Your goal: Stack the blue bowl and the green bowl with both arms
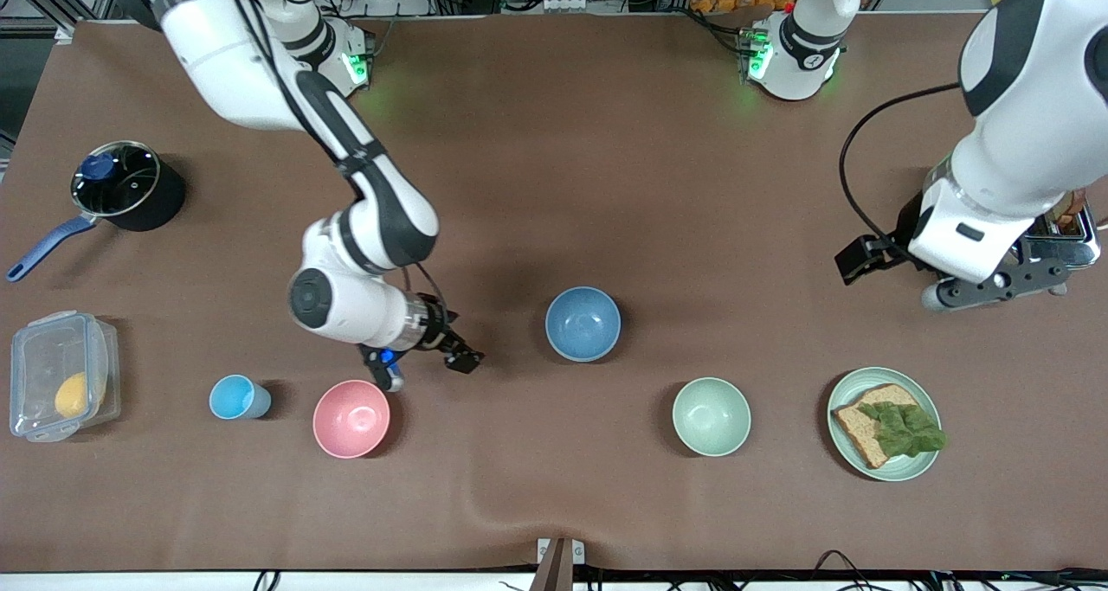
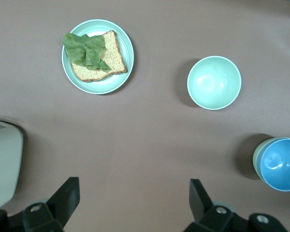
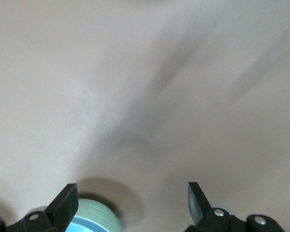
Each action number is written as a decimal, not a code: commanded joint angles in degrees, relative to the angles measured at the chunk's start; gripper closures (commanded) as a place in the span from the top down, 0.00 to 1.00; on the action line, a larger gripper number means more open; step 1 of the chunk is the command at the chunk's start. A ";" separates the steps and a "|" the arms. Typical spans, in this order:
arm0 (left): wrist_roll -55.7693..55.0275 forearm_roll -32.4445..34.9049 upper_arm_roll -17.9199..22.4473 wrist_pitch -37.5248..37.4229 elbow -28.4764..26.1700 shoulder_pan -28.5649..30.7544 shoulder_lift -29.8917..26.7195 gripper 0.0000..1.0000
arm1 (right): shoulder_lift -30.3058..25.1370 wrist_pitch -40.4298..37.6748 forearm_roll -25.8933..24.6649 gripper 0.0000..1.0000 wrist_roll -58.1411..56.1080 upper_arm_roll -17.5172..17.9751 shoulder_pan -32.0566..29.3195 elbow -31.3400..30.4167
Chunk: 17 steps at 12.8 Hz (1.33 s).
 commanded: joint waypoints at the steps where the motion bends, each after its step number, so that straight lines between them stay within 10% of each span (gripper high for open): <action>1: 3.42 -0.35 4.06 -1.61 -2.05 -3.07 -3.82 1.00 | -7.74 -7.50 -1.54 1.00 -14.12 0.16 -6.24 -2.70; 8: 13.01 -5.52 11.64 -5.39 -2.40 -3.62 -7.68 1.00 | -24.96 -26.66 -15.77 1.00 -33.32 -0.11 -11.62 -5.95; 14: 13.28 -7.28 12.53 -9.26 -2.40 -3.71 -9.09 1.00 | -34.20 -24.93 -17.89 1.00 -49.66 -0.28 -15.12 -12.62; 17: 13.19 -8.17 12.35 -9.27 -2.40 -3.88 -9.00 1.00 | -35.44 -24.04 -17.89 1.00 -58.30 -7.91 -14.62 -14.31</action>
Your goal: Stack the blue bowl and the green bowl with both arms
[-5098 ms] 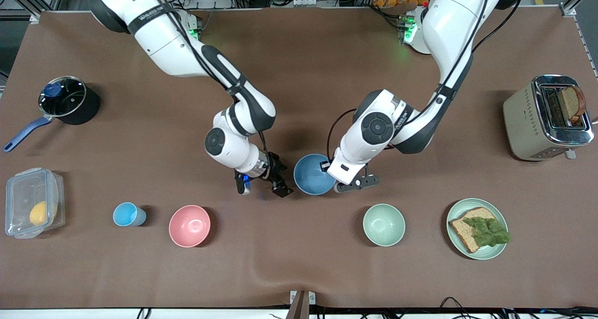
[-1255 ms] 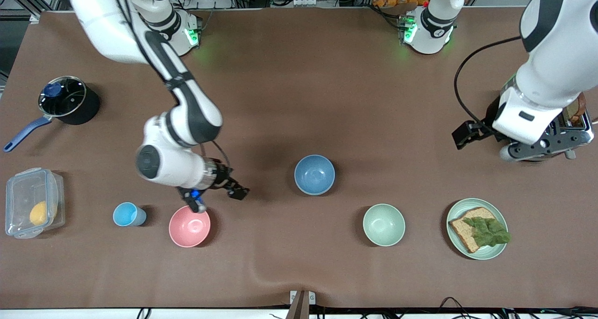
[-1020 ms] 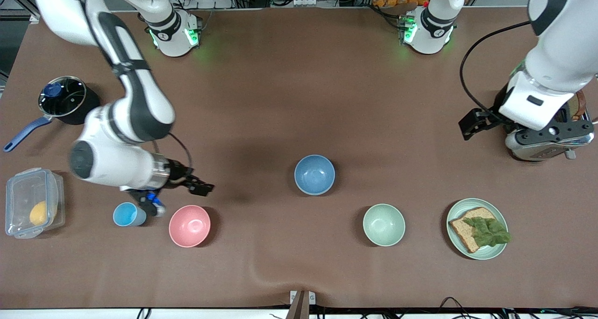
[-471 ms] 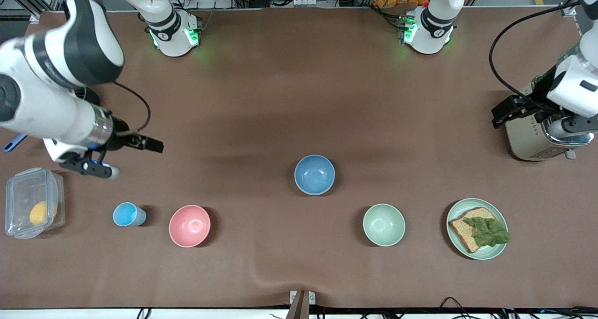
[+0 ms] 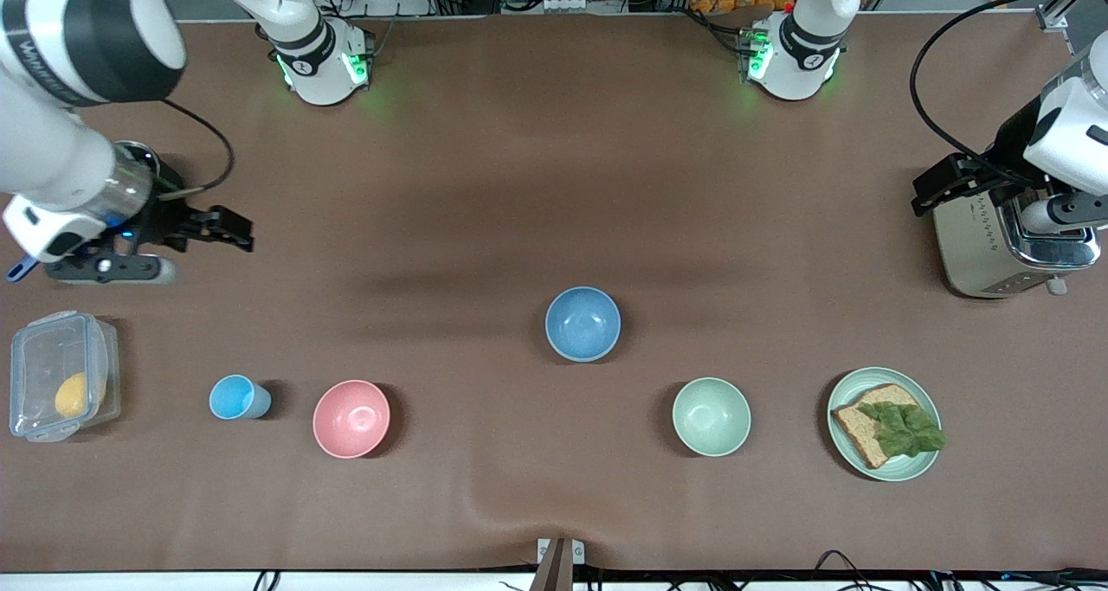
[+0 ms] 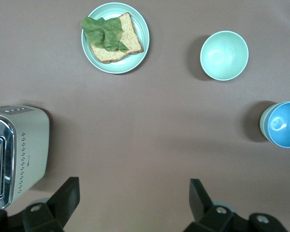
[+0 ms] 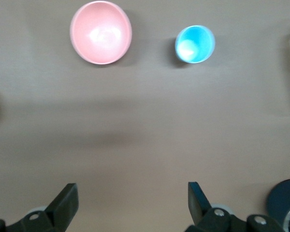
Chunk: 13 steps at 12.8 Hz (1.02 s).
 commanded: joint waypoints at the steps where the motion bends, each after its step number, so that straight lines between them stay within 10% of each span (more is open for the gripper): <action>1: 1.26 -1.31 0.27 -0.43 -1.22 -0.28 -1.41 1.00 | -2.84 -0.12 -0.49 1.00 -3.86 -4.73 0.54 -3.08; 13: 1.26 -0.43 -0.61 -2.45 -0.61 -0.11 -2.20 1.00 | -3.72 -8.47 0.04 1.00 -0.87 -5.00 1.51 2.64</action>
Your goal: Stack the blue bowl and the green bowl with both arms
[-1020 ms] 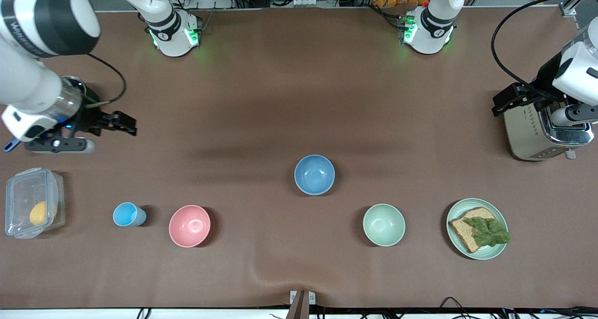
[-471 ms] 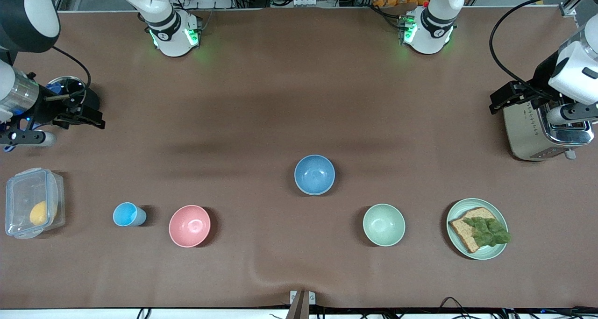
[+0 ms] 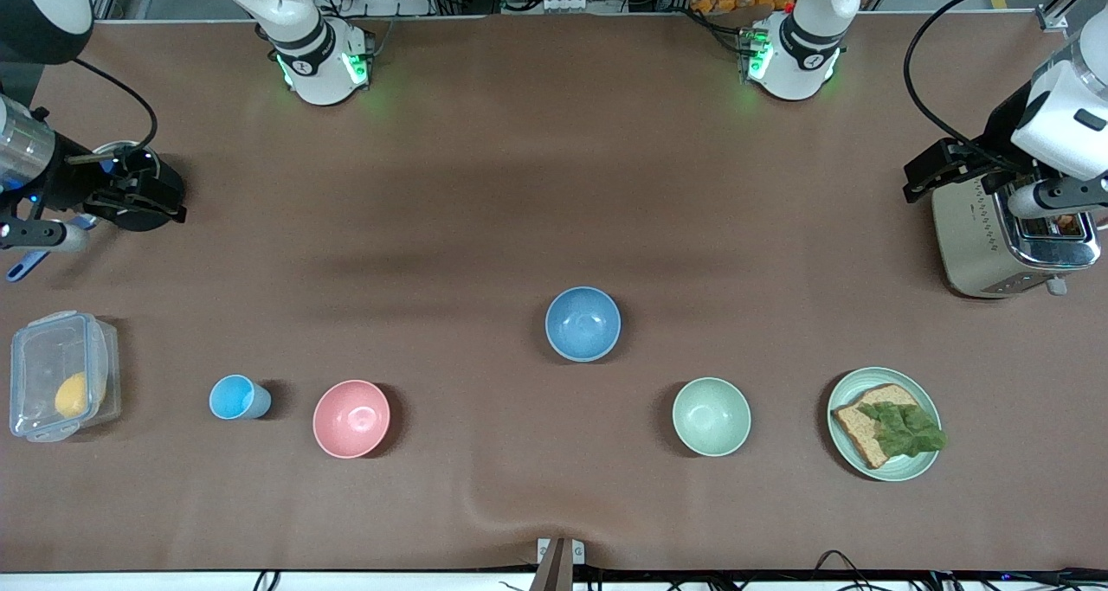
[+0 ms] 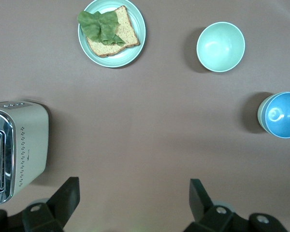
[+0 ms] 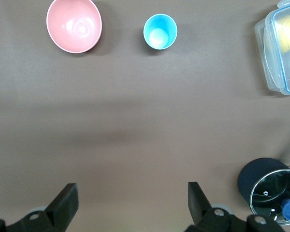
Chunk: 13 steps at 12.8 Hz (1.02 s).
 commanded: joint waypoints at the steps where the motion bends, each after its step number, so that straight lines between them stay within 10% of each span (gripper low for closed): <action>1: 1.35 -0.40 0.03 -0.70 -0.44 0.30 -1.17 1.00 | -0.17 -1.30 0.01 1.00 1.29 -0.16 0.51 0.53; 13: 2.05 -0.23 0.03 -0.70 -0.08 0.48 -1.08 1.00 | -0.08 -2.79 -0.08 1.00 1.11 -2.18 1.83 2.10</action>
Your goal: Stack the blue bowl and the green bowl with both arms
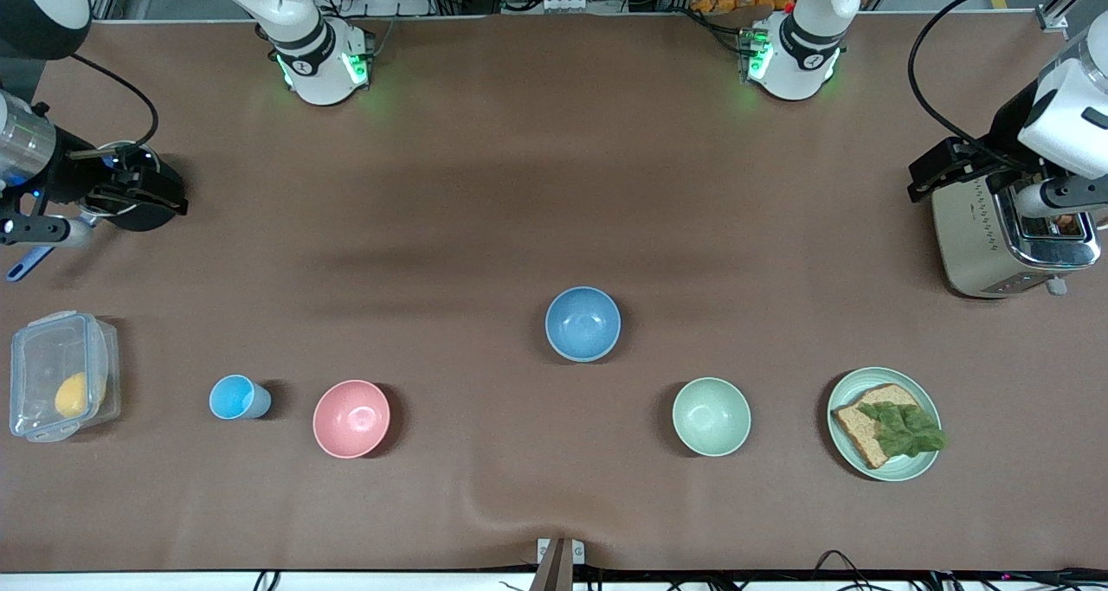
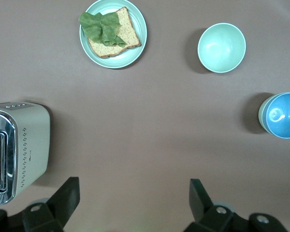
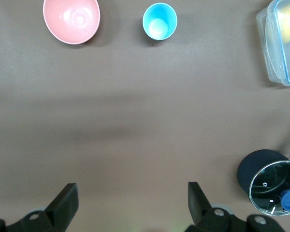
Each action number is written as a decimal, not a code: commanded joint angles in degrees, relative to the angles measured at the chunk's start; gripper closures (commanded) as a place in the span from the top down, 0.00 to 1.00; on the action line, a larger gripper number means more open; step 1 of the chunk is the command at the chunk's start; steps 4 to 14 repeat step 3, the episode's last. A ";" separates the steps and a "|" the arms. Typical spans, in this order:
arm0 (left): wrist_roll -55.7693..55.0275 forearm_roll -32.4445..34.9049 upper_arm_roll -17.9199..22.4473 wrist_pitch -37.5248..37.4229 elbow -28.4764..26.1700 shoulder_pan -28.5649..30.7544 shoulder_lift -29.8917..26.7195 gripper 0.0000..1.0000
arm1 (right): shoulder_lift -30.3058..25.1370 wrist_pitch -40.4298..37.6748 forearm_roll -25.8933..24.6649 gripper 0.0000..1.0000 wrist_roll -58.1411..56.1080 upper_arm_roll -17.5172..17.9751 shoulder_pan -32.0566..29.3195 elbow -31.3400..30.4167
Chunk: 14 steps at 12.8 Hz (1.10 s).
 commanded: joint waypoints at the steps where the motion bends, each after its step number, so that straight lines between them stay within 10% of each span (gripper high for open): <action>1: 1.49 -0.14 -0.20 -0.78 -0.25 0.09 -0.98 1.00 | 0.26 -0.88 -0.08 1.00 0.86 -1.25 0.84 3.63; 14: 1.49 -0.23 -0.20 -0.79 -0.25 0.17 -0.98 1.00 | 0.43 -0.36 -0.60 1.00 0.24 -1.25 0.84 4.26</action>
